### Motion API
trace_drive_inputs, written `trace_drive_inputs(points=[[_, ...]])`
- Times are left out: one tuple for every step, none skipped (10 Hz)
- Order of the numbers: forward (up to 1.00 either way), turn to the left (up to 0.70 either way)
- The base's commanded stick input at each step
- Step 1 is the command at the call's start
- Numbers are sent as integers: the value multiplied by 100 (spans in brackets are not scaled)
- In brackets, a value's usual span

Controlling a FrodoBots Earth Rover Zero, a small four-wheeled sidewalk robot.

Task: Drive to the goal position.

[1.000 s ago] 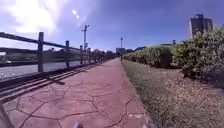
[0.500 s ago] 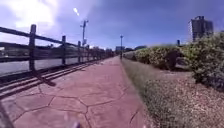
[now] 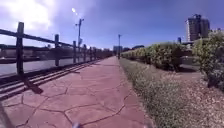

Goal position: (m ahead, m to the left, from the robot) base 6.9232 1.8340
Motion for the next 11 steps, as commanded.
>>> trace_drive_inputs(points=[[70,0],[70,0],[70,0],[70,0],[70,0],[70,0],[70,0],[70,0],[70,0],[70,0],[70,0]])
